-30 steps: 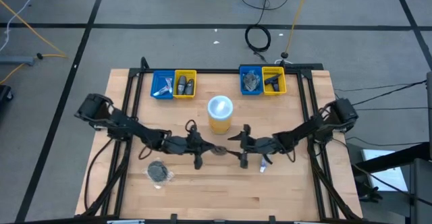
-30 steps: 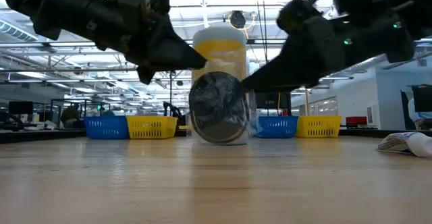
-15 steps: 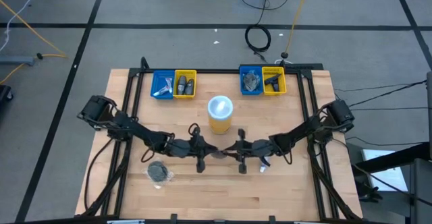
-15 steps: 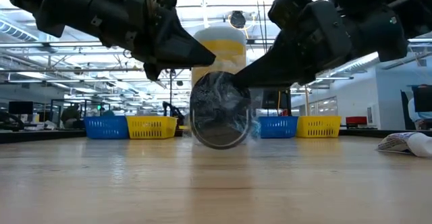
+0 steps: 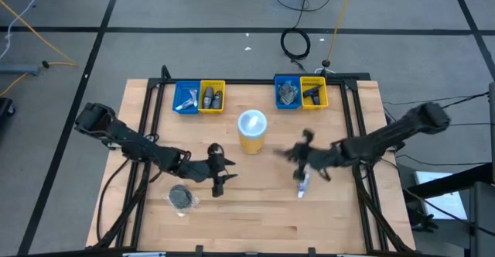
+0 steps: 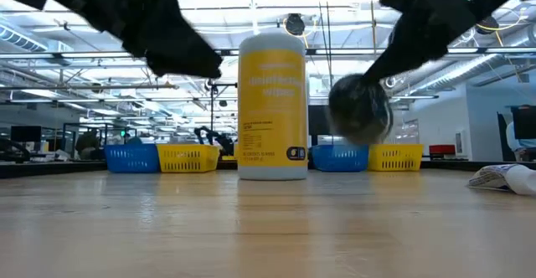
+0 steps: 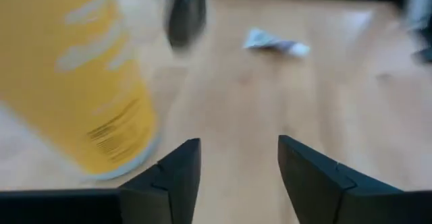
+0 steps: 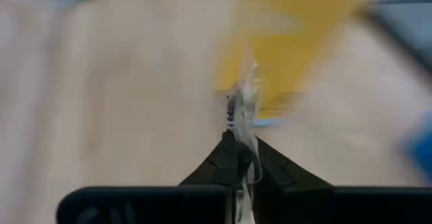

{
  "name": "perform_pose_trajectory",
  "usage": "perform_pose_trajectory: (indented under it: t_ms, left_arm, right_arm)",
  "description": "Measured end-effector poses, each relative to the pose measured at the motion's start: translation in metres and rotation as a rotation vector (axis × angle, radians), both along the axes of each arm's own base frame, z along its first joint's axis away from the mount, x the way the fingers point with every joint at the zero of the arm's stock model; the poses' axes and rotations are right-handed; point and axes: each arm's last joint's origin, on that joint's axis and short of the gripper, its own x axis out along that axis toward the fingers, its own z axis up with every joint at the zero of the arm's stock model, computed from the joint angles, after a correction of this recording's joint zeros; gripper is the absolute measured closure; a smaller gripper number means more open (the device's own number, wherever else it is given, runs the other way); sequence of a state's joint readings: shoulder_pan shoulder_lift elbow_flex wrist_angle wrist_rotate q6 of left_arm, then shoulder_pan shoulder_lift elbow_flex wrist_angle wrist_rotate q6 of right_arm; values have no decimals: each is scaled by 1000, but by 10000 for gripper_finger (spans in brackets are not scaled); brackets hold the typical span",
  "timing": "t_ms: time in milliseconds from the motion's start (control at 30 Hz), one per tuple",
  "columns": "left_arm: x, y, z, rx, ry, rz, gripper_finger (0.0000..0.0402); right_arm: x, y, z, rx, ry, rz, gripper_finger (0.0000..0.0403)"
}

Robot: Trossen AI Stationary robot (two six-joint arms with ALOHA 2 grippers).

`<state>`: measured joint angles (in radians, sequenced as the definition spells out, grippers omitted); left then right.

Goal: Pick & Place Travel size toiletries
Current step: Put the top hairbrush into the right blue bin

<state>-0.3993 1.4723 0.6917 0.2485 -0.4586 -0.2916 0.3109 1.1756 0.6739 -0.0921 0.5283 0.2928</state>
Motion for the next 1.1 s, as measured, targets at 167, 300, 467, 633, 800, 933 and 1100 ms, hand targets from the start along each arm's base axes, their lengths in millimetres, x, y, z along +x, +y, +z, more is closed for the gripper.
perform_pose_trajectory:
  t_ms: [167, 300, 467, 633, 800, 933, 1100]
  left_arm:
    - [-10, 3, -20, 78, 14, 106, 203]
    - [-13, 11, -30, 69, -22, 141, 217]
    - [-16, 18, -36, 47, -32, 161, 237]
    - [-15, 20, -36, 41, -42, 169, 255]
    - [-14, 20, -36, 44, -43, 167, 269]
    - [-14, 20, -36, 45, -42, 168, 274]
    - [-15, 20, -36, 43, -39, 169, 275]
  right_arm:
    - [-28, -58, 35, -95, -52, -168, 397]
    - [-39, -115, 48, -109, -99, -195, 401]
    - [-46, -188, 39, -27, -181, -158, 402]
    - [-46, -245, 16, 68, -150, -179, 402]
    - [-42, -279, 1, 162, -79, -164, 402]
    - [-40, -299, -3, 266, -92, -170, 403]
    - [-43, -312, -11, 340, -74, -210, 397]
